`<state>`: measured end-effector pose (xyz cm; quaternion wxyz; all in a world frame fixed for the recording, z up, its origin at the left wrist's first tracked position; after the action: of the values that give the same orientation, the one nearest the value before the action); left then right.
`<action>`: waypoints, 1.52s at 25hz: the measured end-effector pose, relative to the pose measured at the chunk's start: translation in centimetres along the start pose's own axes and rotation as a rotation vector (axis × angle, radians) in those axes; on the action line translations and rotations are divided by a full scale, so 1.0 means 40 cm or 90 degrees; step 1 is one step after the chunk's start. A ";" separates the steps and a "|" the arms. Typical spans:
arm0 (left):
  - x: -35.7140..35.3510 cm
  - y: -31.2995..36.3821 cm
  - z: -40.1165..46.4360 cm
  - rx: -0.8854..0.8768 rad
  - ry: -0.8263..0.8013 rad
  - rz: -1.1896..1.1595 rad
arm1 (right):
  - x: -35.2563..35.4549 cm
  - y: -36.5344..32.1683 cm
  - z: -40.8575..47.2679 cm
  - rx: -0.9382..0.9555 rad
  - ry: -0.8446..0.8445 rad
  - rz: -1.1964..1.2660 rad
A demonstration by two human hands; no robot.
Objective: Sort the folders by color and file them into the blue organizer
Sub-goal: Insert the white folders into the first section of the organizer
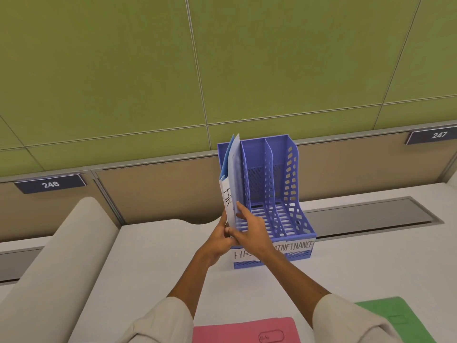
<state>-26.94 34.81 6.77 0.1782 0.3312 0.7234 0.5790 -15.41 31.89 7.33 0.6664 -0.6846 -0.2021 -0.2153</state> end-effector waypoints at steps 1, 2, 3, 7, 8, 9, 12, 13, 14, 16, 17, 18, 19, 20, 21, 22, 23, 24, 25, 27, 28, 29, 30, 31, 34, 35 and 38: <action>-0.001 0.002 0.002 0.001 -0.004 0.007 | 0.002 0.002 0.000 -0.001 0.000 0.001; -0.003 0.004 0.004 -0.001 -0.009 0.013 | 0.004 0.005 -0.001 -0.004 0.000 0.000; -0.001 0.002 0.008 -0.001 -0.012 0.018 | 0.005 0.008 -0.001 -0.008 0.000 0.000; 0.006 -0.002 0.019 0.019 0.000 0.024 | 0.000 0.014 0.009 -0.016 -0.003 -0.010; 0.006 -0.004 0.021 0.024 0.004 0.024 | -0.003 0.012 0.014 -0.018 -0.010 -0.015; 0.008 -0.008 0.023 0.026 0.008 0.025 | -0.007 0.011 0.019 -0.023 -0.018 -0.021; 0.015 -0.023 0.024 0.033 0.020 0.027 | -0.018 0.014 0.023 -0.033 -0.036 -0.021; 0.019 -0.029 0.021 0.043 0.028 0.027 | -0.019 0.017 0.020 -0.032 -0.033 -0.011; 0.019 -0.034 0.015 0.057 0.036 0.027 | -0.017 0.020 0.013 -0.032 -0.029 -0.009; 0.014 -0.043 -0.014 0.084 0.061 0.030 | -0.013 0.027 -0.013 -0.033 -0.023 -0.017; 0.010 -0.046 -0.036 0.092 0.077 0.034 | -0.012 0.029 -0.035 -0.040 -0.013 -0.019; 0.004 -0.050 -0.062 0.092 0.091 0.039 | -0.011 0.031 -0.061 -0.049 0.007 -0.018; 0.001 -0.052 -0.088 0.086 0.105 0.037 | -0.012 0.028 -0.088 -0.054 0.029 -0.015; -0.002 -0.058 -0.118 0.084 0.118 0.029 | -0.019 0.022 -0.117 -0.050 0.045 -0.016; -0.006 -0.066 -0.152 0.088 0.126 0.027 | -0.031 0.017 -0.146 -0.043 0.052 -0.022; -0.010 -0.074 -0.186 0.094 0.134 0.037 | -0.043 0.005 -0.176 -0.036 0.052 -0.034; -0.014 -0.086 -0.221 0.100 0.142 0.044 | -0.057 -0.009 -0.206 -0.031 0.044 -0.049; -0.016 -0.101 -0.254 0.103 0.148 0.046 | -0.071 -0.026 -0.233 -0.023 0.036 -0.062; -0.018 -0.114 -0.295 0.103 0.158 0.046 | -0.089 -0.045 -0.260 -0.013 0.030 -0.069; -0.018 -0.143 -0.374 0.106 0.186 0.057 | -0.132 -0.071 -0.301 0.005 0.014 -0.085; -0.014 -0.162 -0.416 0.111 0.202 0.061 | -0.161 -0.083 -0.321 0.009 -0.003 -0.097; -0.008 -0.178 -0.457 0.116 0.219 0.061 | -0.191 -0.096 -0.340 0.015 -0.024 -0.106; 0.002 -0.197 -0.507 0.119 0.239 0.060 | -0.228 -0.115 -0.361 0.019 -0.048 -0.110; 0.011 -0.216 -0.556 0.123 0.257 0.066 | -0.266 -0.133 -0.378 0.028 -0.071 -0.104; 0.047 -0.286 -0.704 0.153 0.323 0.124 | -0.399 -0.191 -0.441 0.046 -0.149 -0.087; 0.062 -0.313 -0.762 0.172 0.355 0.139 | -0.455 -0.209 -0.465 0.057 -0.178 -0.085; 0.101 -0.392 -0.915 0.247 0.433 0.140 | -0.614 -0.248 -0.535 0.013 -0.273 -0.084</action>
<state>-57.59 9.52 2.01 -0.2004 0.2236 0.7969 0.5242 -41.82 11.04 2.07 0.5997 -0.6931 -0.3857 -0.1060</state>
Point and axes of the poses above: each hand's wrist, its own z-axis towards the middle knuckle, its own x-axis out of the back of the hand, y = z × x, the point moved 2 cm from there along z, towards the middle knuckle, and after that the axes turned 12 degrees about -y, right-handed, at the moved point
